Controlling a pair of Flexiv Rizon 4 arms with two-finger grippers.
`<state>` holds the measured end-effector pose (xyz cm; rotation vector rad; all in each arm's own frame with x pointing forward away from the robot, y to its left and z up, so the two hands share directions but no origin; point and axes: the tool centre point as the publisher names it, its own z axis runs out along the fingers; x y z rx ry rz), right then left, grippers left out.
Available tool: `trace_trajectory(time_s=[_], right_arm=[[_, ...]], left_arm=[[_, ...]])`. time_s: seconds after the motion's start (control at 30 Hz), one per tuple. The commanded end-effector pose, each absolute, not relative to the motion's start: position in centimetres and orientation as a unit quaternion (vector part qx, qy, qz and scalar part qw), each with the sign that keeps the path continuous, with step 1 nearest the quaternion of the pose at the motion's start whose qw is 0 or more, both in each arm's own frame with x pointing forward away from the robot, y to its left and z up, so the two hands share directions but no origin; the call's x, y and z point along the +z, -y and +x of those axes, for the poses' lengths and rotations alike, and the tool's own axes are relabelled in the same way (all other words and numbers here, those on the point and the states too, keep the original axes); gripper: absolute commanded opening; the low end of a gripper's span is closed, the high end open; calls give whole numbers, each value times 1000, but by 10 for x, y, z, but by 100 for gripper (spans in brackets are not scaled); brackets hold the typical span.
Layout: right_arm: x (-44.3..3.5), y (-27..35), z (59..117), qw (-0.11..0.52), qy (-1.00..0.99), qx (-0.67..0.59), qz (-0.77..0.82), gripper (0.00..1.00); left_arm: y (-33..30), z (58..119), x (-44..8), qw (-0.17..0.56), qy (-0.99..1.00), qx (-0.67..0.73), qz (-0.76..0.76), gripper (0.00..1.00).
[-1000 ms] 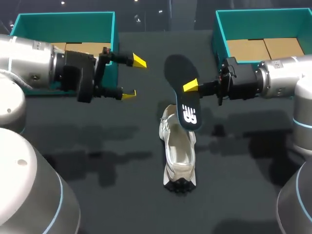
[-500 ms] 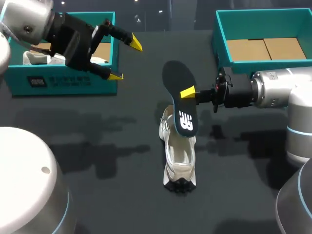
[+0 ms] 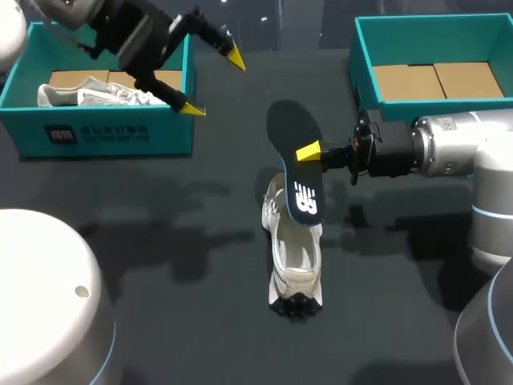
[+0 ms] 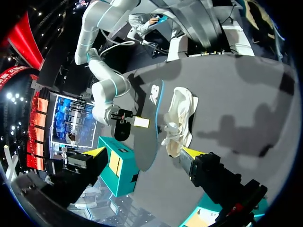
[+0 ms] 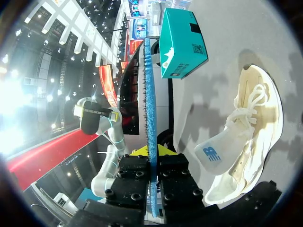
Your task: Take the shoe out of the shoebox, open the shoe tongue, remove and reinsert the insole, then place the shoe into the shoebox
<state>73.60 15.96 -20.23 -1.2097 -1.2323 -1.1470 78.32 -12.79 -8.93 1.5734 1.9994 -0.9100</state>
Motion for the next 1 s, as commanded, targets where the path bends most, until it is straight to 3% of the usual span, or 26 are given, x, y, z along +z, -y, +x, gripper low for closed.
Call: trace_trajectory(time_s=[0.03, 0.37, 1.0], right_arm=[[-203, -160, 735, 508, 511, -477, -503, 0], [-203, -160, 735, 508, 511, -477, -503, 0], [-203, -160, 735, 508, 511, -477, -503, 0]], left_arm=[[153, 812, -74, 75, -745, -238, 619, 100], [178, 830, -71, -32, -744, -139, 653, 100], [217, 828, -86, -142, -707, -47, 691, 100]])
